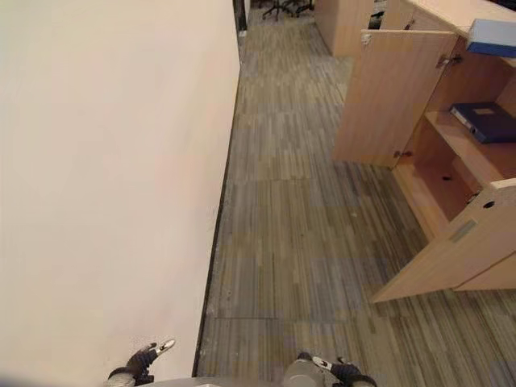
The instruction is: Put the empty folder in the office cabinet
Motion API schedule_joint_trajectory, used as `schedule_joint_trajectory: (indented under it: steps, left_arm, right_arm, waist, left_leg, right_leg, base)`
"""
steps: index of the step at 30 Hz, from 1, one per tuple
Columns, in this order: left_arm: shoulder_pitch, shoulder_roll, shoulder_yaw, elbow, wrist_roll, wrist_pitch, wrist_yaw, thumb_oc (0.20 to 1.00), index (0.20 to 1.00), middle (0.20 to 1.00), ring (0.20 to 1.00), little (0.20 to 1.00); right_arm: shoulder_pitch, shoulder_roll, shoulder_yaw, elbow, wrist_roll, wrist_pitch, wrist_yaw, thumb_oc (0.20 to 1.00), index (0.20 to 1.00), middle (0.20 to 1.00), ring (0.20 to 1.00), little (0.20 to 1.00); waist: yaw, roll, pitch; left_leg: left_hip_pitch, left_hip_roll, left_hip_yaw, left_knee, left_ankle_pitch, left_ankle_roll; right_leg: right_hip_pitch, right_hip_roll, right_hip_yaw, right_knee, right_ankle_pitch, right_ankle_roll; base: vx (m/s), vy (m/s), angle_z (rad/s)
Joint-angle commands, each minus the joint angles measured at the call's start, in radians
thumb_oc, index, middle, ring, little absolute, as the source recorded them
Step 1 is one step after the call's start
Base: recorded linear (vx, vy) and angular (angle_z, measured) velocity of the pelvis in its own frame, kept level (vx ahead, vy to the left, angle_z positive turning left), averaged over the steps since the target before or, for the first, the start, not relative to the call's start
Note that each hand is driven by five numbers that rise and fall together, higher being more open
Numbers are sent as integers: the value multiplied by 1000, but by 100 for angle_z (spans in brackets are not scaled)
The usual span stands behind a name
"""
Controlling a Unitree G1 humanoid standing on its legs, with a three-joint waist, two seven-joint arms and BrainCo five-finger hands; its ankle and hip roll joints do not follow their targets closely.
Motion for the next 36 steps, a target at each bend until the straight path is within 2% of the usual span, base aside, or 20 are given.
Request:
schedule_joint_trajectory:
  steps: [1,5,6,7,8,11,14,16,18,19,20,21,22,23,24,25,26,27,31,36]
  left_arm:
    - [-35,49,33,37,58,-11,0,1000,1000,1000,1000,1000]
    - [-24,40,30,42,78,-10,-5,1000,1000,1000,1000,1000]
    - [-18,32,28,39,75,-8,-7,1000,1000,1000,1000,1000]
    - [-19,31,28,39,74,-8,-6,1000,1000,1000,1000,1000]
    - [-20,29,25,40,76,-8,-7,1000,1000,1000,1000,1000]
    - [-28,16,11,26,63,-9,-8,1000,1000,1000,1000,1000]
    - [-35,8,-4,11,48,-12,-9,1000,1000,1000,1000,1000]
    - [-37,6,-3,5,28,-11,-9,1000,1000,1000,1000,1000]
    - [-33,8,2,-3,13,-9,-9,1000,1000,1000,1000,1000]
    - [-28,13,5,-14,3,-8,0,1000,1000,1000,1000,1000]
    - [-25,17,8,-13,-1,-9,2,1000,1000,1000,1000,1000]
    - [-19,17,13,-9,-5,-10,3,1000,1000,1000,1000,1000]
    - [-13,16,17,-7,-11,-9,4,1000,1000,1000,1000,1000]
    - [-7,19,20,-4,-16,-10,4,1000,1000,1000,1000,1000]
    - [4,29,31,7,-19,-16,8,1000,1000,1000,1000,1000]
    - [4,29,31,7,-19,-16,8,1000,1000,1000,1000,1000]
    - [0,30,34,8,-34,-21,12,1000,1000,1000,1000,1000]
    - [-1,30,37,9,-36,-22,14,1000,1000,1000,1000,1000]
    - [10,25,52,9,-37,-25,14,1000,1000,1000,1000,1000]
    - [24,21,65,22,-36,-22,11,1000,1000,1000,1000,1000]
  right_arm:
    - [-21,49,-1,25,27,10,4,1000,1000,1000,1000,1000]
    - [0,43,-4,29,18,12,11,1000,1000,1000,1000,1000]
    - [8,37,-6,32,13,13,13,1000,1000,1000,1000,1000]
    - [7,36,-6,31,13,13,14,1000,1000,1000,1000,1000]
    - [5,32,-4,34,10,12,16,1000,1000,1000,1000,1000]
    - [6,18,-10,37,16,8,17,1000,1000,1000,1000,1000]
    - [6,11,-5,38,25,5,13,1000,1000,1000,1000,1000]
    - [4,9,5,44,29,4,12,1000,1000,1000,1000,1000]
    - [2,7,14,45,29,5,8,1000,1000,1000,1000,1000]
    - [-7,-4,23,46,29,6,0,1000,1000,1000,1000,1000]
    - [-9,-8,26,50,29,8,-2,1000,1000,1000,1000,1000]
    - [-8,-10,27,52,30,10,-3,1000,1000,1000,1000,1000]
    - [-8,-11,29,53,30,10,-4,1000,1000,1000,1000,1000]
    - [-9,-10,32,52,29,8,-5,1000,1000,1000,1000,1000]
    - [-15,-11,42,50,12,1,0,1000,1000,1000,1000,1000]
    - [-15,-11,42,50,12,1,0,1000,1000,1000,1000,1000]
    - [-21,-16,43,45,8,-6,-4,1000,1000,1000,1000,1000]
    - [-20,-17,42,45,3,-8,-6,1000,1000,1000,1000,1000]
    - [-20,-22,33,51,-18,-9,-6,1000,1000,1000,1000,1000]
    - [-14,-2,33,72,-44,1,6,1000,1000,1000,1000,1000]
  waist:
    - [-44,-69,50]
    - [-47,-78,31]
    - [-48,-66,19]
    - [-49,-73,20]
    - [-52,-61,16]
    - [-69,-56,8]
    - [-83,-51,-3]
    - [-82,-55,-5]
    - [-71,-69,4]
    - [-34,-95,46]
    - [-24,-105,57]
    - [-12,-116,62]
    - [-1,-107,69]
    - [13,-115,73]
    - [42,-126,74]
    - [42,-126,75]
    - [52,-107,76]
    - [51,-100,74]
    - [60,-74,67]
    - [89,-50,11]
  left_leg:
    - [49,-125,-39,-94,-80,49]
    - [93,-144,-48,-84,-117,56]
    - [132,-133,-50,-90,-150,55]
    - [125,-140,-45,-89,-140,57]
    - [142,-128,-49,-94,-155,54]
    - [147,-102,-47,-53,-180,37]
    - [135,-46,-39,55,-190,-4]
    - [92,-4,-27,194,-141,-41]
    - [12,48,-25,418,-51,-65]
    - [-108,86,-64,767,74,-71]
    - [-151,108,-59,810,88,-65]
    - [-202,128,-48,819,73,-48]
    - [-234,147,-63,814,40,-49]
    - [-274,144,-73,770,26,-36]
    - [-341,108,-114,444,74,-21]
    - [-340,108,-114,443,74,-20]
    - [-325,129,-139,160,153,-50]
    - [-332,139,-140,87,182,-64]
    - [-333,164,-90,-81,207,-86]
    - [-306,133,-129,-82,234,-89]
  right_leg:
    - [-148,-9,132,-255,137,120]
    - [-121,-16,103,-257,161,119]
    - [-103,-16,72,-235,159,126]
    - [-109,-24,68,-233,168,120]
    - [-106,-15,65,-221,154,124]
    - [-120,-2,65,-176,139,100]
    - [-101,36,65,-147,87,65]
    - [-62,72,61,-157,54,34]
    - [-12,109,70,-166,13,-8]
    - [67,152,82,-178,-24,-66]
    - [89,161,88,-183,-36,-77]
    - [113,163,96,-188,-46,-83]
    - [142,180,108,-191,-65,-82]
    - [162,181,125,-197,-72,-80]
    - [181,163,157,-208,-77,-62]
    - [181,163,157,-208,-77,-62]
    - [206,168,172,-208,-100,-51]
    - [214,171,173,-204,-113,-49]
    - [285,170,205,-168,-186,-43]
    - [342,144,258,-143,-233,-19]
  base:
    - [214,-57,5]
    - [285,-75,9]
    - [306,-105,25]
    - [339,-110,39]
    - [157,-111,33]
    - [295,-187,5]
    - [318,-264,7]
    - [272,-311,1]
    - [324,-450,-13]
    - [344,-516,-50]
    - [350,-473,-66]
    - [255,-194,-78]
    - [266,-135,-55]
    - [383,-67,-59]
    - [267,-30,-38]
    - [391,65,-70]
    - [305,78,-74]
    - [411,104,-75]
    - [407,108,-51]
    - [479,202,-45]
